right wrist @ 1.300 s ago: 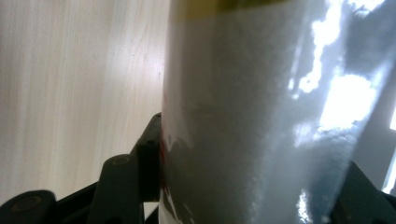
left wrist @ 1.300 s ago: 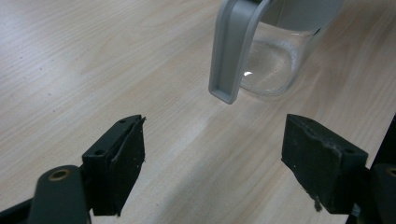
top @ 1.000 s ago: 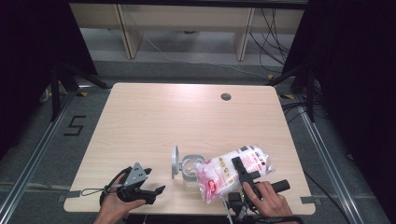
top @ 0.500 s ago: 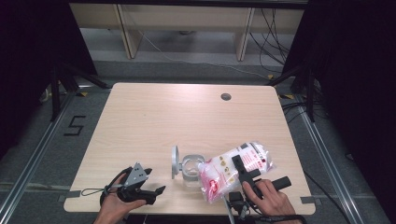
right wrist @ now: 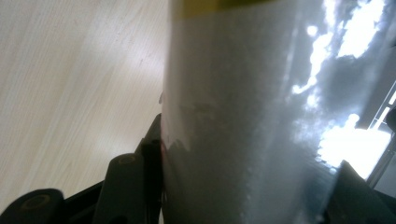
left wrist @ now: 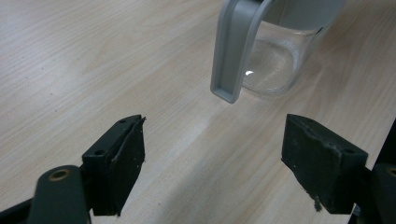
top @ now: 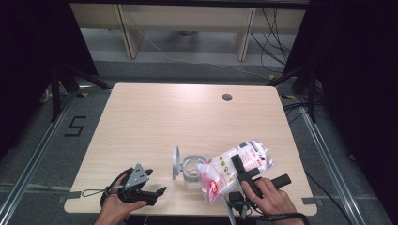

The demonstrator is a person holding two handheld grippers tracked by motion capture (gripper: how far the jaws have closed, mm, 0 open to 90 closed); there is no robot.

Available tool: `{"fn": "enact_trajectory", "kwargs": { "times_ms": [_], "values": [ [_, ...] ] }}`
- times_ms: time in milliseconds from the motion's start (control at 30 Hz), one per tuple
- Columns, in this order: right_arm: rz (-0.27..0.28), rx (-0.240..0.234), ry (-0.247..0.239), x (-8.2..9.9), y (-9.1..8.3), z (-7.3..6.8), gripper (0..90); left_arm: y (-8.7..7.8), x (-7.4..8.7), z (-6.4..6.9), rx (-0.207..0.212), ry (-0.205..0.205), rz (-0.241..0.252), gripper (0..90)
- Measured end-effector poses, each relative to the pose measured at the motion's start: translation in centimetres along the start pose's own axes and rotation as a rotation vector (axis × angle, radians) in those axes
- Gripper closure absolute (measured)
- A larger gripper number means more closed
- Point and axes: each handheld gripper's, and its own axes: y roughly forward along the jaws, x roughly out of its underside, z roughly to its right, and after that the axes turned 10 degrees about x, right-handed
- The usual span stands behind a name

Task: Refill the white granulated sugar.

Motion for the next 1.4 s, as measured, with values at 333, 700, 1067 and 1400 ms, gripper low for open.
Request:
{"fn": "enact_trajectory", "kwargs": {
  "times_ms": [333, 700, 1067, 1400],
  "values": [
    [-0.023, -0.009, 0.03, 0.18, -0.1, -0.23, 51.6, 0.02, 0.01, 0.0, 0.0, -0.003, -0.002, 21.1],
    [-0.018, -0.002, 0.009, 0.33, -0.18, 0.19, 52.2, -0.05, -0.05, -0.12, 0.005, 0.025, -0.006, 21.1],
    [-0.04, 0.004, 0.018, 0.5, -0.22, -0.15, 52.5, 0.2, 0.02, 0.13, 0.01, -0.019, 0.016, 21.1],
    [-0.022, 0.008, -0.009, 0.28, -0.06, 0.19, 52.8, 0.07, 0.01, 0.02, 0.005, -0.004, 0.004, 21.1]
  ]
}}
